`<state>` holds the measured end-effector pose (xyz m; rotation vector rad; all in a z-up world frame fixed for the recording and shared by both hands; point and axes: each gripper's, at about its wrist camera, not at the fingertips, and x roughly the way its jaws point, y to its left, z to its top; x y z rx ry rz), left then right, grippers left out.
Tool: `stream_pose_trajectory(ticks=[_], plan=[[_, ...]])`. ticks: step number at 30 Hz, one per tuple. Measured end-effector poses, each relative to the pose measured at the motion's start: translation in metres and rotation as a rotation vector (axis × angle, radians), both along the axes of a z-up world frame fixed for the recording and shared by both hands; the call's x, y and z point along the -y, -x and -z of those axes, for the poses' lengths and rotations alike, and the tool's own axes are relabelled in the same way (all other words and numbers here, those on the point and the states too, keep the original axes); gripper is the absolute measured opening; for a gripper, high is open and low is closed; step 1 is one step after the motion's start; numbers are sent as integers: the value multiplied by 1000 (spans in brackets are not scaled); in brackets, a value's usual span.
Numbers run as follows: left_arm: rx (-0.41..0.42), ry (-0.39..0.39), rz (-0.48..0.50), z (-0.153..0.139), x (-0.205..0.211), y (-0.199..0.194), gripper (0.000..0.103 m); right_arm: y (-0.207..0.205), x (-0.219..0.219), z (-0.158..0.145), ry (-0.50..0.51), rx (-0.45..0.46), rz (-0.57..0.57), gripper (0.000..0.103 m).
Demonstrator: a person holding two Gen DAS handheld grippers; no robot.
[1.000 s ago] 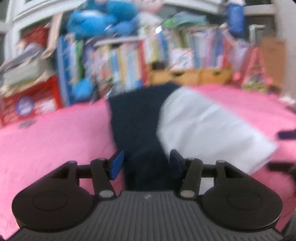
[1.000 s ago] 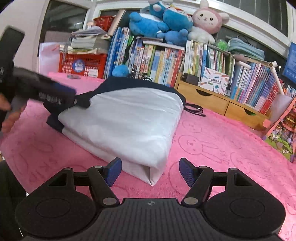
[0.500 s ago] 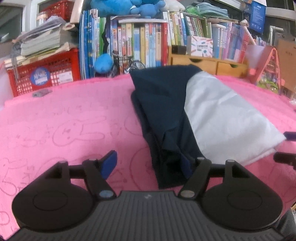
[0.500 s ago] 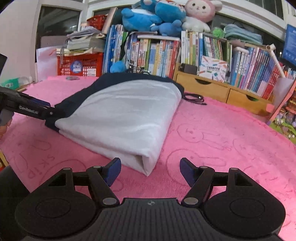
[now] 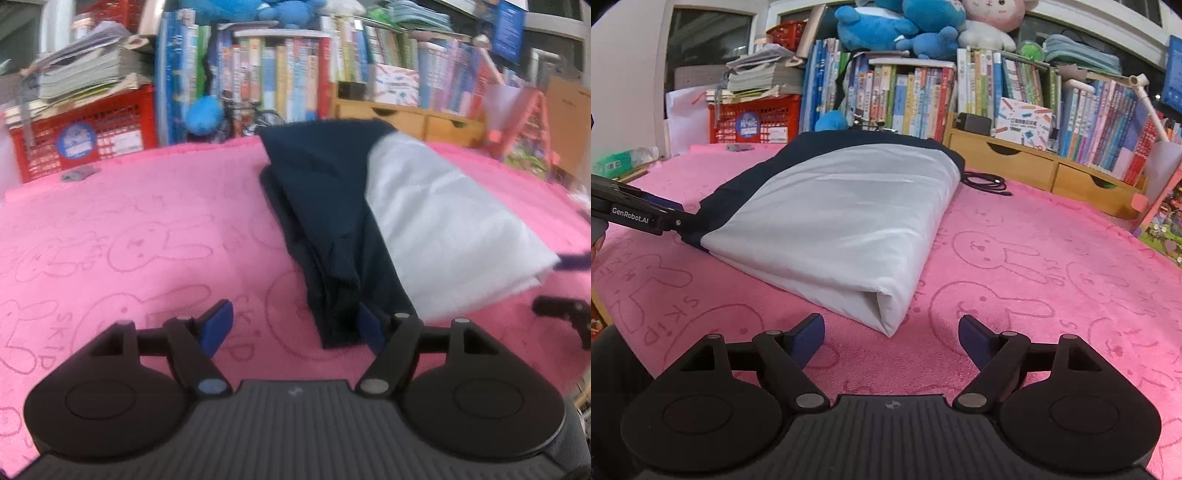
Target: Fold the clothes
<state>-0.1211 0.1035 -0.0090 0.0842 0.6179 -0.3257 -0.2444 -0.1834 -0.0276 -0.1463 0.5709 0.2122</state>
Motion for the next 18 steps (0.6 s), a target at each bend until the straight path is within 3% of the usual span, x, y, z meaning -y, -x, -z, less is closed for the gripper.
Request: stream_pose_trajectory(ticks=[6,12,15,18], plan=[[-23,-27,95,-1,-4,7,72,-8,-1,-5,24,-25,-147,95],[-67,-87,190,0,8,14,90,-27,-1,-6,69,-49,-184,103],[-100,-86,186,1,13,4,103,-36,5,-3,-4,-83,-182,103],[-122,-88,158,2,20,-6,103,-41,10,0,-60,-99,-166,103]])
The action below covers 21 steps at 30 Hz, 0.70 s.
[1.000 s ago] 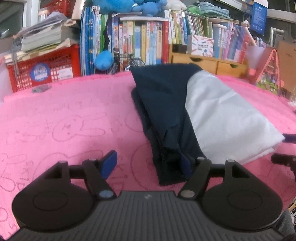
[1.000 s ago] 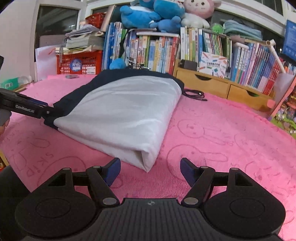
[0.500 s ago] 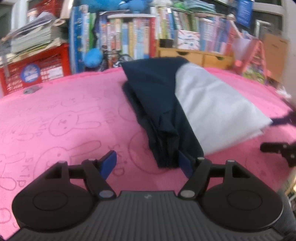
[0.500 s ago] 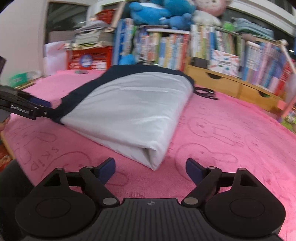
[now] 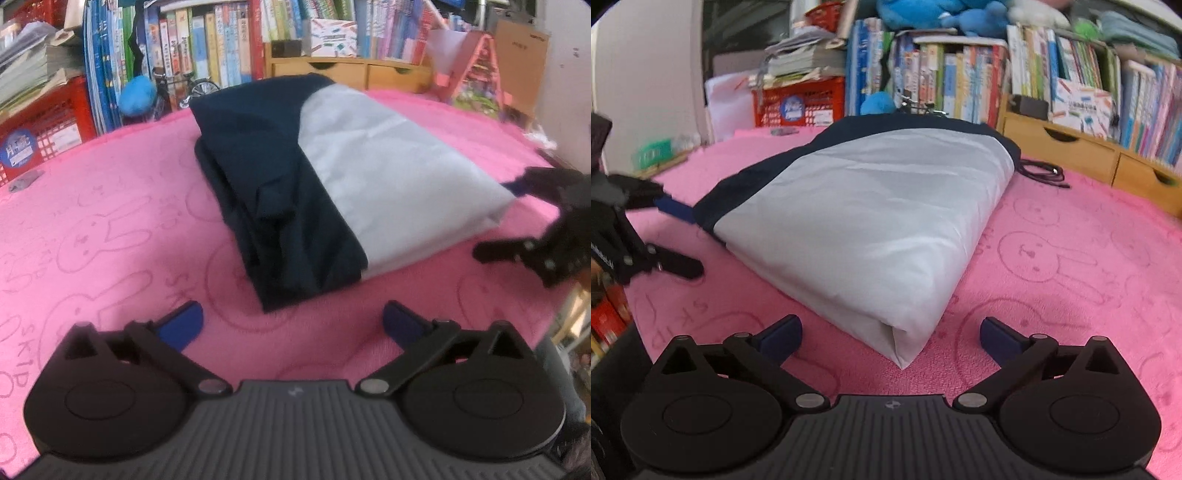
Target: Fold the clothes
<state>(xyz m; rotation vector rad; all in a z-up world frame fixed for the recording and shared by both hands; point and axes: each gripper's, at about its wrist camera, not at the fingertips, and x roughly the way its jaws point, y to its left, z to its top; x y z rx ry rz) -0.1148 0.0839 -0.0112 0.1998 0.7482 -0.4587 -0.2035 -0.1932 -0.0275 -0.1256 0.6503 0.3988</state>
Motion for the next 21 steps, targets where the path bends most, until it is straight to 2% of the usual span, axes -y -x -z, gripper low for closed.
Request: stream_pose_trajectory(ticks=[10,15,21], plan=[[-17,1,-49,0,7,-9,103,2,1,2,0,14,-3,103],[-39,10,-108,-2,10,-14,103,2,1,2,-3,14,-3,103],[-35,10,-110,-2,11,-15,103,2,1,3,-3,15,-3,103]])
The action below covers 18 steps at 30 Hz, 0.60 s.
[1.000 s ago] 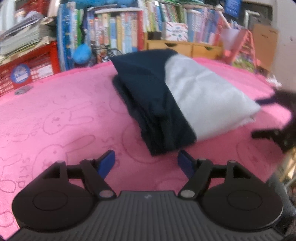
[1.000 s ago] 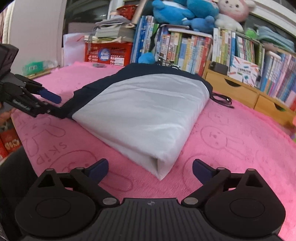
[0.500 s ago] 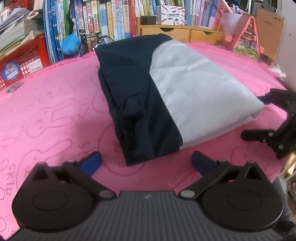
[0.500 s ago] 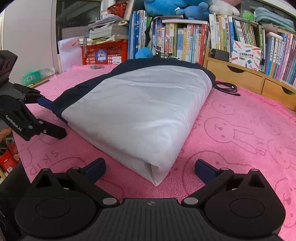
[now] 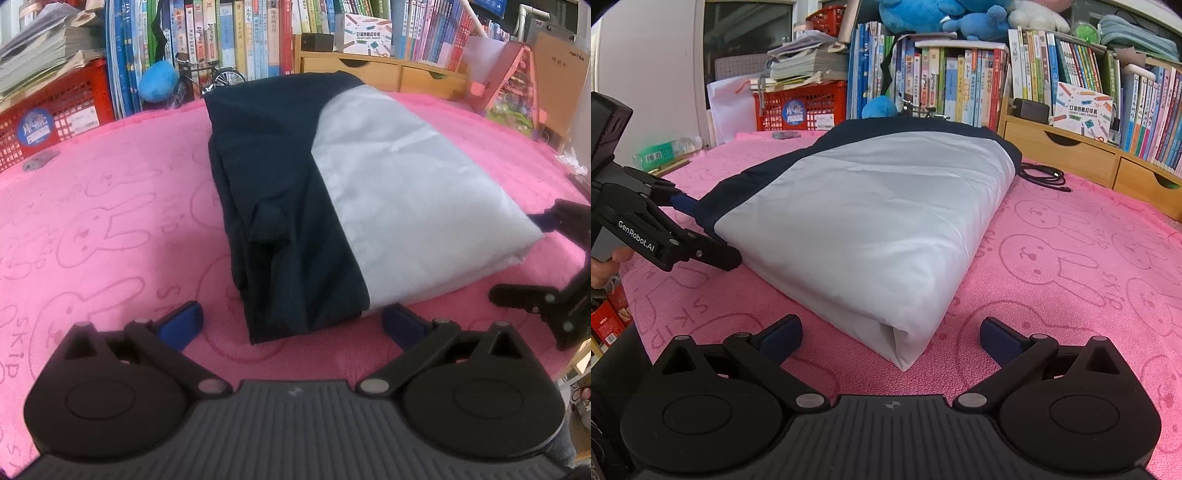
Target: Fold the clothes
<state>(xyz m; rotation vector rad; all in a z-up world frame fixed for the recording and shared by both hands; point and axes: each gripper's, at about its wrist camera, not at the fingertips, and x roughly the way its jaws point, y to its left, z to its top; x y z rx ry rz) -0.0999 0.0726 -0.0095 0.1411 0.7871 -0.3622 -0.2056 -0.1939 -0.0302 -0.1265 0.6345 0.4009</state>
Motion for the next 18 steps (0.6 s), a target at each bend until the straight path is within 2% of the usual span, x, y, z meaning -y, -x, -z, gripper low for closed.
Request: stream_pose_trajectory(ticks=[18], plan=[[0,-10,-12,-1,3,0,103,0,1,1,-3,2,1,103]])
